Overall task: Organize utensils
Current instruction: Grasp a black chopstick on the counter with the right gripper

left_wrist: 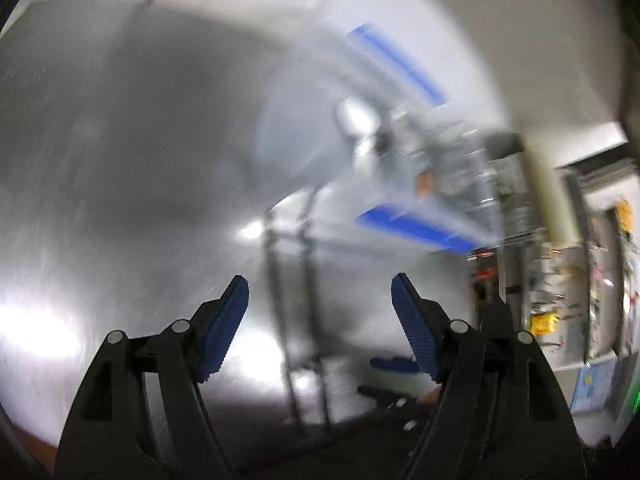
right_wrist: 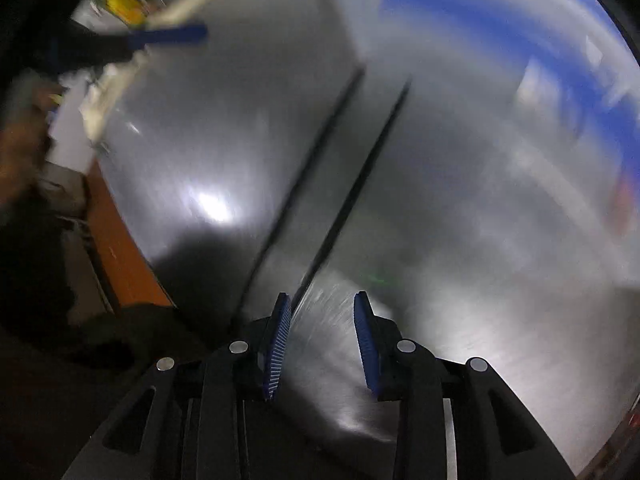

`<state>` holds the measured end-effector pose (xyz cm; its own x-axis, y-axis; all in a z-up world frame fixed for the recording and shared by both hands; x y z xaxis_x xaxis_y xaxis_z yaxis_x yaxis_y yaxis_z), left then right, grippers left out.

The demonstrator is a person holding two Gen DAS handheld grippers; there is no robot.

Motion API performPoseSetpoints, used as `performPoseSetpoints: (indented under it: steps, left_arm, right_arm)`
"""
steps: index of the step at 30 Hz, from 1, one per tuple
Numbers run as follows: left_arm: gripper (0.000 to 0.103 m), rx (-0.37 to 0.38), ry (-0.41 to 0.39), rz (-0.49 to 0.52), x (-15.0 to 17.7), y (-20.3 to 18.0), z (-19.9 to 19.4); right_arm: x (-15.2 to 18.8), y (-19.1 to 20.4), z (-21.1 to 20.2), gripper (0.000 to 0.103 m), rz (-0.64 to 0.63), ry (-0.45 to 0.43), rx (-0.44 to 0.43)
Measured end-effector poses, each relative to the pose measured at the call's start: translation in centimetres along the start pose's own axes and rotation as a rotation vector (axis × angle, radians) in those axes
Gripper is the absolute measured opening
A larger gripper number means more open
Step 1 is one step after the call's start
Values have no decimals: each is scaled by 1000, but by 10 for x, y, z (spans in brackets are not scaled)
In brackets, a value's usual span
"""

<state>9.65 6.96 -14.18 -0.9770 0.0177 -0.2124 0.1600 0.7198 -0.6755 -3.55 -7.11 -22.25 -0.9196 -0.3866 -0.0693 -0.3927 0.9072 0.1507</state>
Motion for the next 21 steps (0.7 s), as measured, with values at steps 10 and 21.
performPoseSetpoints:
  steps: [10,21]
  left_arm:
    - [70,51,101,-86,56,31,45]
    - [70,195,241,-118,86,0,87]
  right_arm:
    - [2,10,13,9,106,-18,111]
    - [16,-42,-45,7,454,-76,-376]
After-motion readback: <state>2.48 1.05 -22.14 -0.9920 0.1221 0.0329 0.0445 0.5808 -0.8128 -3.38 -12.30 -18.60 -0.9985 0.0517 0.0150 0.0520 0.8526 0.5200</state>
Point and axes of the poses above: each gripper's, at about its wrist camera, not at the fingertips, and z roughly the way its jaws point, y to its left, x to its underside, the point moved 10 cm from there along z, roughly the way its jaws point, and after that the axes turned 10 degrees about x, right-handed, at the moved point
